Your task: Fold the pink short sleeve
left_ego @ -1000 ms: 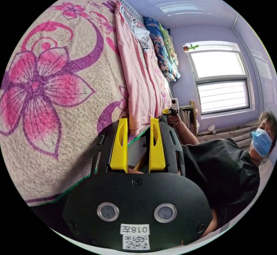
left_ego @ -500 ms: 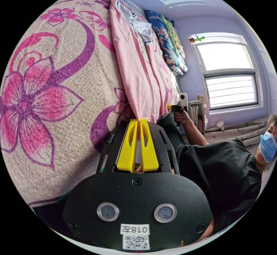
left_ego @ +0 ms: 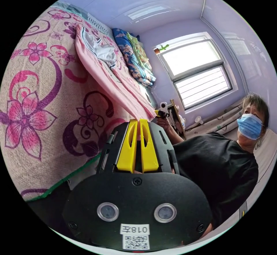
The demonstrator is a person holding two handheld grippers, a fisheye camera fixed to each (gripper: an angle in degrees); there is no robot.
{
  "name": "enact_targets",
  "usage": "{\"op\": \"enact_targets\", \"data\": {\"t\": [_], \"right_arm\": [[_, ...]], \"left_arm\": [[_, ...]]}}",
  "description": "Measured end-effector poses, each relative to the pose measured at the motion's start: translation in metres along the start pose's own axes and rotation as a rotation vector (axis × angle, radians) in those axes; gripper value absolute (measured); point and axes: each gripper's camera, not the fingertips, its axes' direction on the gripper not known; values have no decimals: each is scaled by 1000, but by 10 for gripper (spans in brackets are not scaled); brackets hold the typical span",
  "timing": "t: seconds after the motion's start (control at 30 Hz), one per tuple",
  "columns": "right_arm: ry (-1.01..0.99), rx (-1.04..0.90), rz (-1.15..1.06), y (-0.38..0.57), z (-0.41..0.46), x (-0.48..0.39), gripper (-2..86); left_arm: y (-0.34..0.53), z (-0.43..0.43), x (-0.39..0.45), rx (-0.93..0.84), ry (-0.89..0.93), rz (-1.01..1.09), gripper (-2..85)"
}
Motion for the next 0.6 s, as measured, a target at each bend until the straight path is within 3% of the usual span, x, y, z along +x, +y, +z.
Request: {"op": "enact_targets", "data": {"t": [0.2, 0.4, 0.6], "right_arm": [[11, -55, -55, 29, -18, -53, -2], [-32, -49, 31, 70, -35, -77, -1], [-118, 81, 98, 31, -44, -62, 0]], "left_arm": [[46, -14, 39, -39, 50, 36, -10], [84, -18, 47, -20, 153, -50, -10], [29, -38, 6, 122, 226, -97, -10]]}}
